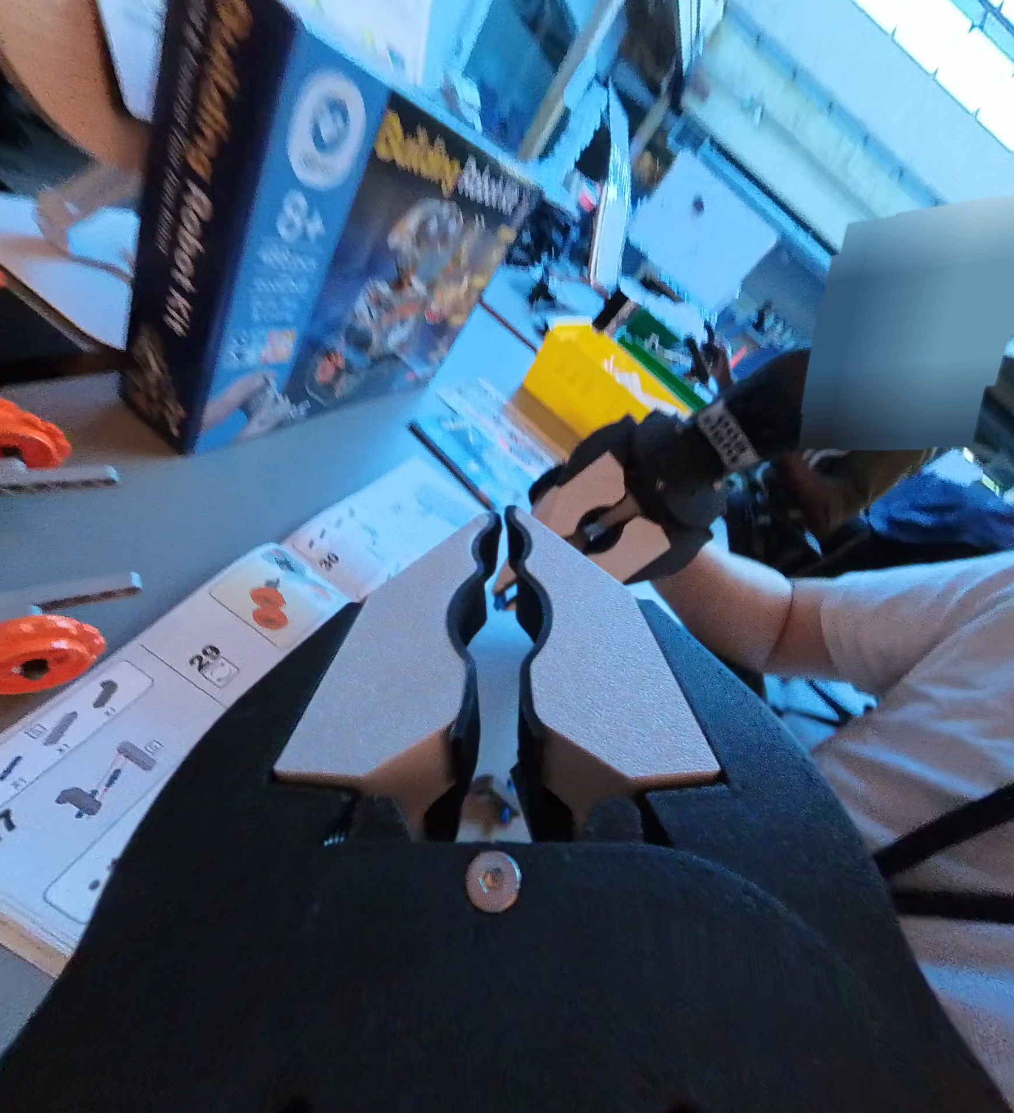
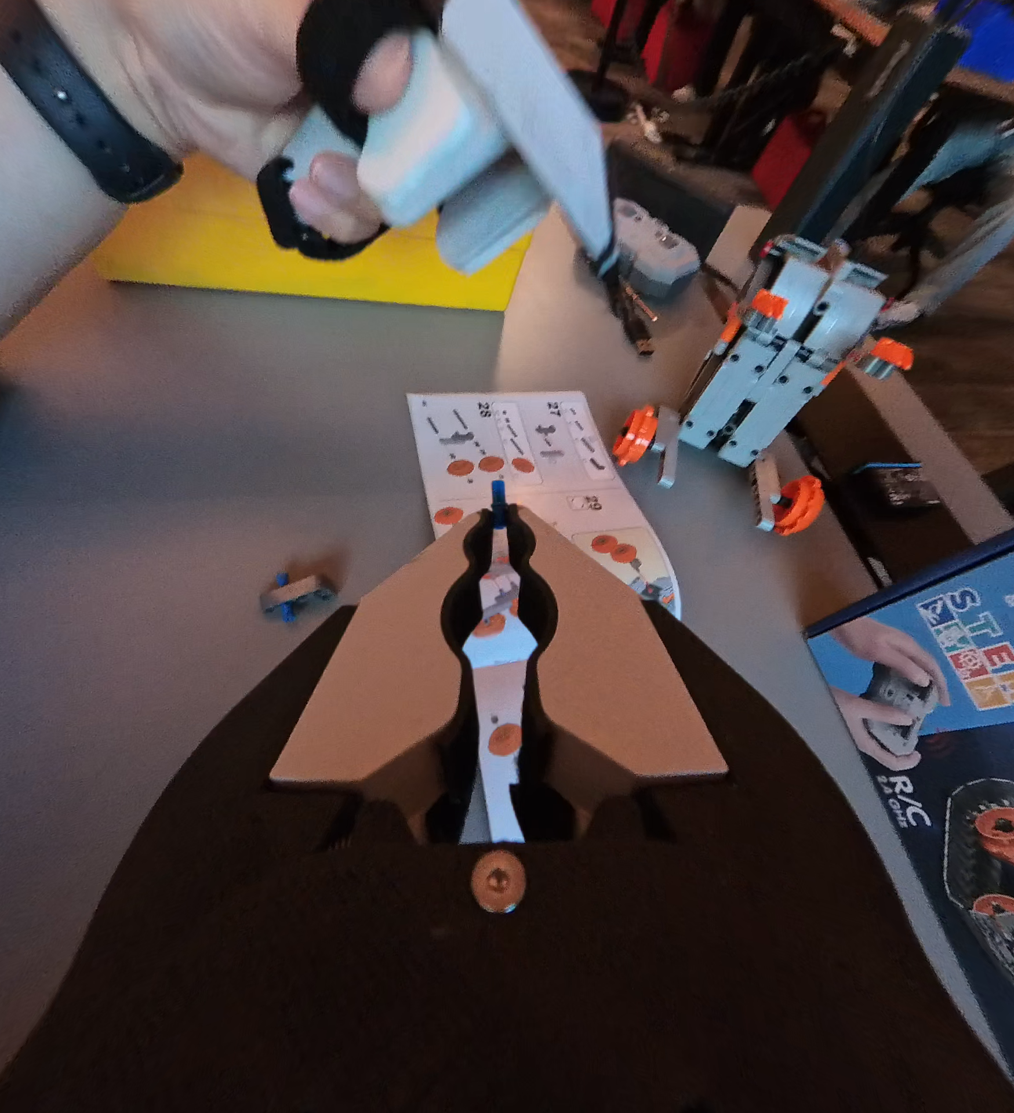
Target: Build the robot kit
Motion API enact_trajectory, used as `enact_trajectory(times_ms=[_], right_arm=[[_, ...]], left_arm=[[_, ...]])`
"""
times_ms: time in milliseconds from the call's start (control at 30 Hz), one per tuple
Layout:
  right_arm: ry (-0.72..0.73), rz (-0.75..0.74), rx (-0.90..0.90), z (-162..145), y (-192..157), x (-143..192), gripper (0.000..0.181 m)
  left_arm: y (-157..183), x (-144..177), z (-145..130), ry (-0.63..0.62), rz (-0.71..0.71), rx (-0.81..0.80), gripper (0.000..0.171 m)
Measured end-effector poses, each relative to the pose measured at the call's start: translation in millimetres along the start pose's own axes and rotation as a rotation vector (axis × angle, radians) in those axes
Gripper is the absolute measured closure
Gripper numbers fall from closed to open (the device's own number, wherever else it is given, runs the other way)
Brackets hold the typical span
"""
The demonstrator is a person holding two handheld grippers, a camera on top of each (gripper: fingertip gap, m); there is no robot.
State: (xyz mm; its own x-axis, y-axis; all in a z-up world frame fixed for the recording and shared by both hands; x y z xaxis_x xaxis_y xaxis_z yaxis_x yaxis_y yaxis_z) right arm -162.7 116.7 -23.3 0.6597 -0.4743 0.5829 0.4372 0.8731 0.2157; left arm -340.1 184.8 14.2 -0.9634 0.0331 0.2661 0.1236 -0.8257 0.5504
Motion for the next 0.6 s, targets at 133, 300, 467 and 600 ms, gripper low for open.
enact_trajectory(times_ms=[133, 300, 467, 600], right_arm=[[0.041, -0.063, -0.012, 5, -1, -1, 0.177], [0.074, -0.098, -0.038, 5, 5, 6, 0.177], [0.071, -0.101, -0.041, 4, 8, 7, 0.177], [0.063, -0.095, -0.039, 3, 7, 6, 0.177]], left_arm=[[-2, -19, -9, -0.122, -0.015, 0.000, 0.167], [-6, -29, -13, -0.156, -0.034, 0.055, 0.170], [-11, -38, -18, -0.190, -0.054, 0.098, 0.167], [-9, -42, -17, -0.187, -0.095, 0.095, 0.169]])
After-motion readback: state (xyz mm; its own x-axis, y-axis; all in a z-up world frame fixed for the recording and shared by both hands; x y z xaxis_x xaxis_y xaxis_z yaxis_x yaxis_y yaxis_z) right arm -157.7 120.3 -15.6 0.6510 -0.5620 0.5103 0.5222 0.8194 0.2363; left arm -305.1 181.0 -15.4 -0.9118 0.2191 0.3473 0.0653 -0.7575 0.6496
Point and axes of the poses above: each gripper's, where its closed fingertips meet, x back along the fingers, z out of its top, y = z × x across the jaws, the point moved 9 cm from there along x, back along the fingers, and after that the axes turned 9 degrees about -y, right-handed, at the moved point
